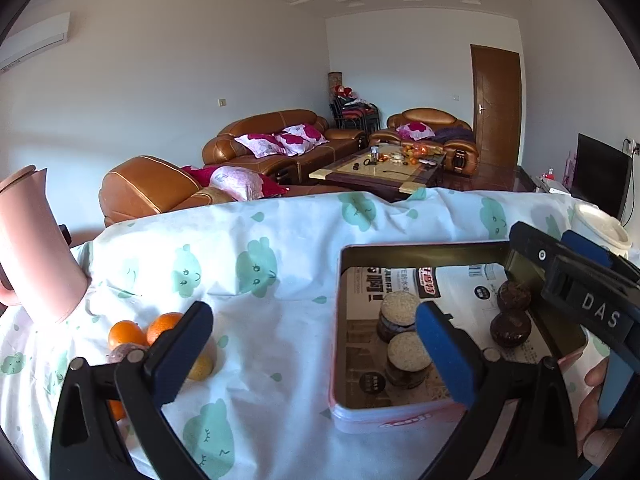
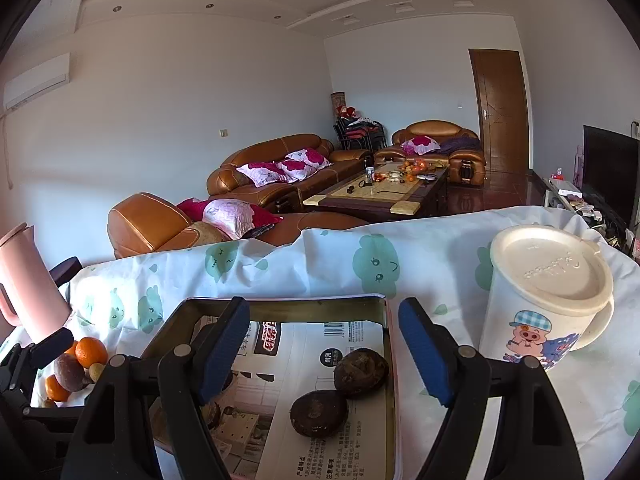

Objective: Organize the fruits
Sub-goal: 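Move both open tools back from the tin toward the remaining fruits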

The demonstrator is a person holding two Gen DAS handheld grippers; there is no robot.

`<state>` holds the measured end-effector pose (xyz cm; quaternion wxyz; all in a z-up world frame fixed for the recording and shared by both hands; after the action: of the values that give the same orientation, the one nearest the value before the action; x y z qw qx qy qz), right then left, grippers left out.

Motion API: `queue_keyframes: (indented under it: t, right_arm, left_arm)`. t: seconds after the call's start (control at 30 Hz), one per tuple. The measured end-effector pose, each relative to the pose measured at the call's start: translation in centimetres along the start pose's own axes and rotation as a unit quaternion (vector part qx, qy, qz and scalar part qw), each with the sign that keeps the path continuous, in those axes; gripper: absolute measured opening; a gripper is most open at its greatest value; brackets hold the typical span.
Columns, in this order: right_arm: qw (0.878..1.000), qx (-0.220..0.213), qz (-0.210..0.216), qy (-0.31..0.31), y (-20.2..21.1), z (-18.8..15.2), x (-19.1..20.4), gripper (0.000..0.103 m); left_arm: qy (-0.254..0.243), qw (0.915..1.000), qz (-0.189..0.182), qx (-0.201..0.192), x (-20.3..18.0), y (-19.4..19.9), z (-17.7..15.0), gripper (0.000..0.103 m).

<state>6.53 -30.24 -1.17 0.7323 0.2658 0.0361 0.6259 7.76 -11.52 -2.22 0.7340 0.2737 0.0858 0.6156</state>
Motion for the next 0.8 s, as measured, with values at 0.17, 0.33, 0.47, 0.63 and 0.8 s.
queue_keyframes:
  t: [0.17, 0.33, 0.47, 0.63, 0.8]
  right_arm:
    - [1.0, 0.0, -0.005, 0.001, 0.4, -0.5, 0.3, 0.078]
    - [1.0, -0.005, -0.012, 0.001, 1.0, -1.0, 0.6, 0.078]
    - [1.0, -0.006, -0.015, 0.001, 1.7, -1.4, 1.0, 0.078]
    - [1.0, -0.011, -0.019, 0.001, 2.6, -2.0, 1.5, 0.078]
    - [1.0, -0.01, -0.021, 0.0, 3.5, -2.7, 2.1, 0.078]
  left_arm:
    - [0.016, 0.9998, 0.006, 0.004, 1.4, 0.3, -0.8, 0.103]
    - [0.013, 0.9999, 0.008, 0.005, 2.1, 0.9, -1.5, 0.103]
    - [0.014, 0.9998, 0.011, 0.006, 3.0, 1.3, -2.1, 0.103]
    - [0.025, 0.9996, 0.013, 0.007, 4.4, 1.7, -2.7, 0.103]
    - [0.028, 0.9995, 0.012, 0.01, 5.4, 2.1, -3.4, 0.103]
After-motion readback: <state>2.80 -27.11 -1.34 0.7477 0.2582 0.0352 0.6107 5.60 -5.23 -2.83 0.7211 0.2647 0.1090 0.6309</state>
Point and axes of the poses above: each gripper's, at about its wrist camera, not at the fingertips, and y roughly against the way its jaws point, x to its left, z to its top, the point moved 6 cm from there along -y, roughly the way its jaws point, and after that the axes turned 9 degrees about -y, right-handed, at the moved point
